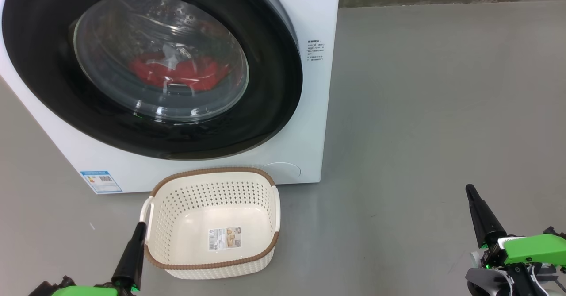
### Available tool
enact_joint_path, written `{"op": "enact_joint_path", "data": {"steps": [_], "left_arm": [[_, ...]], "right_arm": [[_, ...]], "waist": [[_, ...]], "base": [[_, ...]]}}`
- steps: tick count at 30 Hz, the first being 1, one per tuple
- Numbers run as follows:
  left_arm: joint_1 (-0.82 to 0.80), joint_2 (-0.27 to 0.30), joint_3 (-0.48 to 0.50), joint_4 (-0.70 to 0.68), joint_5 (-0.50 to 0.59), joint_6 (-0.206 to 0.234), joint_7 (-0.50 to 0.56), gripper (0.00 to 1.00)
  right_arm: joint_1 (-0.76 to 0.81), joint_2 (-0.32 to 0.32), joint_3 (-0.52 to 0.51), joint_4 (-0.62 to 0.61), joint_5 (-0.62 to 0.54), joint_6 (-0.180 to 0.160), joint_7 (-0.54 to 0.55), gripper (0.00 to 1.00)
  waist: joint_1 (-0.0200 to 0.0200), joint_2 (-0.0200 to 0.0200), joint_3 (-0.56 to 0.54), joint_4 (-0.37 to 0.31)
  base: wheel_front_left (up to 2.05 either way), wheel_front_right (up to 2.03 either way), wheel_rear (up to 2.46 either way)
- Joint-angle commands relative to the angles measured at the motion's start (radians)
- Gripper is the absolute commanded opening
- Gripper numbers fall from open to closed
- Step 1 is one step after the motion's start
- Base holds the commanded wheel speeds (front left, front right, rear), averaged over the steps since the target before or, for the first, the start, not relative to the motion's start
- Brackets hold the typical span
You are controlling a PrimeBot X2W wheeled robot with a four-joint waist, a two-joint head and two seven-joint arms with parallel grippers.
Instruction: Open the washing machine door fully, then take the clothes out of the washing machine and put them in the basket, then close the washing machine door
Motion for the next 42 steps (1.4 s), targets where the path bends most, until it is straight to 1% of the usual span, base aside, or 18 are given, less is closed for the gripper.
{"op": "enact_joint_path", "data": {"steps": [1, 41, 42], "left_arm": [[-0.041, 0.011, 0.033, -0.027, 0.01, -0.007, 0.0, 0.0], [-0.041, 0.011, 0.033, -0.027, 0.01, -0.007, 0.0, 0.0], [0.001, 0.0, -0.001, 0.004, 0.0, 0.0, 0.0, 1.0]], "right_arm": [[-0.043, -0.011, 0.02, -0.029, -0.009, 0.012, 0.006, 0.0], [-0.043, -0.011, 0.02, -0.029, -0.009, 0.012, 0.006, 0.0], [0.0, 0.001, 0.0, 0.004, 0.0, 0.0, 0.0, 1.0]], "waist": [[0.0001, 0.0, 0.0, 0.0], [0.0001, 0.0, 0.0, 0.0], [0.0001, 0.0, 0.0, 0.0]], "base": [[0.0, 0.0, 0.0], [0.0, 0.0, 0.0], [0.0, 0.0, 0.0]]}}
